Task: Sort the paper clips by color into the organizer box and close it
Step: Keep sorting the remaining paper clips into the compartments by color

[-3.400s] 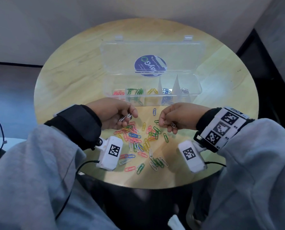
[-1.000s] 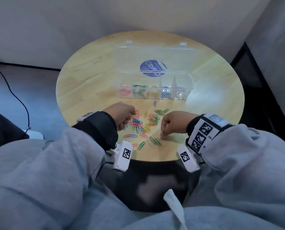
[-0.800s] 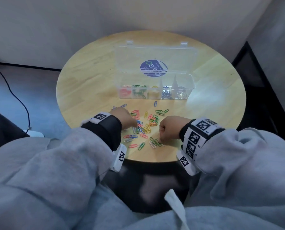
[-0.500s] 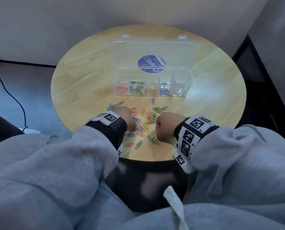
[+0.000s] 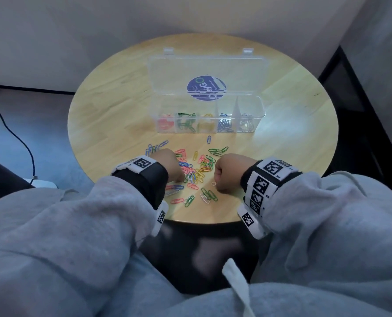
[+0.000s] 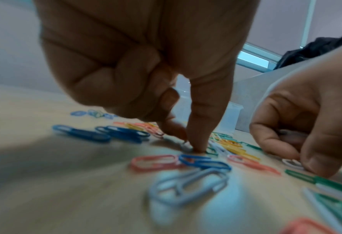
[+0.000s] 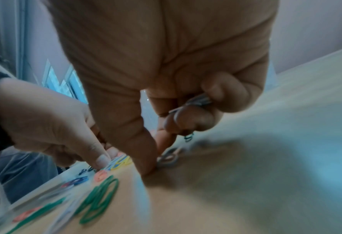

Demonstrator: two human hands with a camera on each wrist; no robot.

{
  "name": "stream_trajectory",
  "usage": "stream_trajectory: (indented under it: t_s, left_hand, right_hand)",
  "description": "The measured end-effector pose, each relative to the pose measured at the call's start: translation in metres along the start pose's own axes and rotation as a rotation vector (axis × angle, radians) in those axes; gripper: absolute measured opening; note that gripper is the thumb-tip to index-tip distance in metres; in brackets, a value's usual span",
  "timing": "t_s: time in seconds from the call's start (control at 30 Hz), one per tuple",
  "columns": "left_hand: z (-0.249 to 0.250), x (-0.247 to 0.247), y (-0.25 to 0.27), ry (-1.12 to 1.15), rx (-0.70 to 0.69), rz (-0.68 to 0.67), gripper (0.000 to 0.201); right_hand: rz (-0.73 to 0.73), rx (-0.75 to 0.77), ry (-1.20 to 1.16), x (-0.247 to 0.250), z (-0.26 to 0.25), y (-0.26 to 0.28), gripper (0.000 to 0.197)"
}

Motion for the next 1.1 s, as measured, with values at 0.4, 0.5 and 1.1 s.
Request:
stream_trajectory:
  t_s: [0.4, 0.5, 1.1]
  left_hand:
    - [-0.016, 0.012, 0.008, 0.683, -0.066, -0.202, 0.023]
    - [-0.020, 0.018, 0.008, 0.845, -0.060, -0.175, 0.031]
    - [-0.024, 0.021, 0.016, 0.532, -0.043, -0.202, 0.021]
  right_hand:
    - [-0.146, 0.045, -0.862, 0.016, 0.013, 0.002, 0.019]
    - [-0.211, 0.018, -1.048, 0.011, 0.011, 0.000, 0.019]
    - [-0.037, 0.187, -0.241, 0.012, -0.034, -0.005, 0.011]
Point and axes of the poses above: each hand's wrist, its own y-axis away from the middle knuckle, its own x-axis out of the back of the hand, z = x × y, the point moved 5 cm from there along -y, towards the middle knuckle, and after that the axes turned 7 degrees about -y, right-handed, at the moved point
